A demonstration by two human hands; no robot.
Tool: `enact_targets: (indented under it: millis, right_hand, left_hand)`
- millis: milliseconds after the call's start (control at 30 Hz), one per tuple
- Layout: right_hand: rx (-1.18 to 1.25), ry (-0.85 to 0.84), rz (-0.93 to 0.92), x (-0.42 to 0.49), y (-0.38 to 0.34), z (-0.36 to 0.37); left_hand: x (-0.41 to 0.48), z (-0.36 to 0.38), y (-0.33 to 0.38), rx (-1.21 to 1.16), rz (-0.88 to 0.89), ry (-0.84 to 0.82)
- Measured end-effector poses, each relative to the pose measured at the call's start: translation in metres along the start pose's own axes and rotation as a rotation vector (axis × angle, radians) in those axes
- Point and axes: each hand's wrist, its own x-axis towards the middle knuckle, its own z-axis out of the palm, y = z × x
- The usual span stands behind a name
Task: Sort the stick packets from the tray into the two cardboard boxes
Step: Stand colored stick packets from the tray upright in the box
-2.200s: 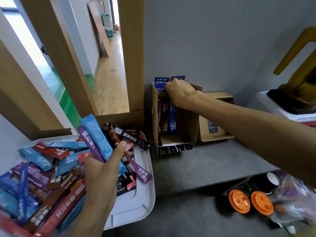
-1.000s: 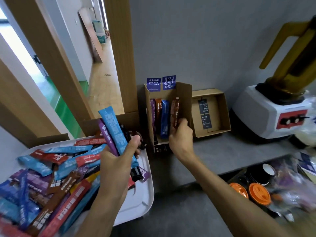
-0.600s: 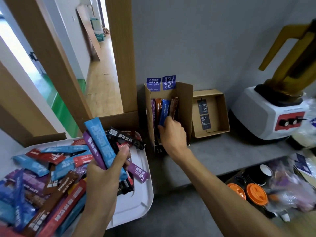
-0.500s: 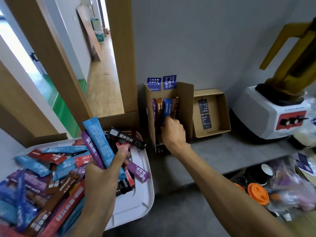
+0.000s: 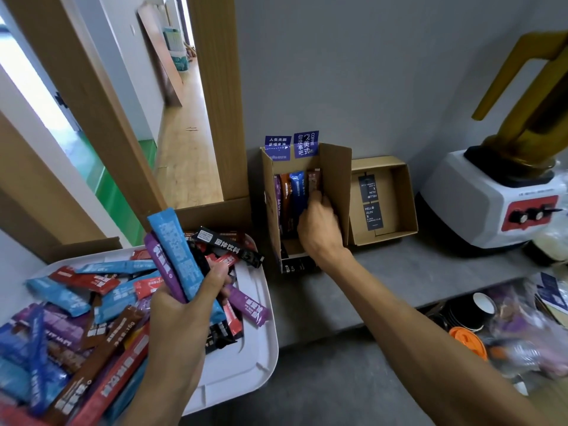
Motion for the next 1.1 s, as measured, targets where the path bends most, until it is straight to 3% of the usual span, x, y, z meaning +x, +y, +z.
enact_targets:
  millis: [133,267,433,533,667,900,1100]
  right_hand:
    - [0.008,-0.064,0.031,0.004,-0.006,-0.008]
    - [0.258,0.005,-0.011,-0.047,-0.010,-0.030]
    - [0.478,-0.439,-0.150,-0.144,-0.024,-0.039]
    - [0.496,-0.504,-0.165,-0.155,-0.025,-0.031]
    - [0.738,-0.608,-0.141,-0.154,-0.025,-0.027]
    - [0.723,-0.589,-0.130,-0.145,-0.016,-0.029]
    - [0.697,-0.089,0.052,-0.074,-0.009,-0.041]
  left_hand:
    - [0.001,0.005,0.003,-0.030,0.021,-0.057]
    - [0.004,0.006,0.001,-0.060,-0.014,-0.030]
    - [0.005,0.008,0.004,-0.079,-0.058,-0.017]
    - [0.006,0.013,0.006,-0.115,-0.070,-0.042]
    - [0.007,0.016,0.007,-0.161,-0.118,-0.056]
    - [0.007,0.014,0.008,0.077,0.021,-0.081]
    - [0.006,0.011,0.014,0.053,0.021,-0.015]
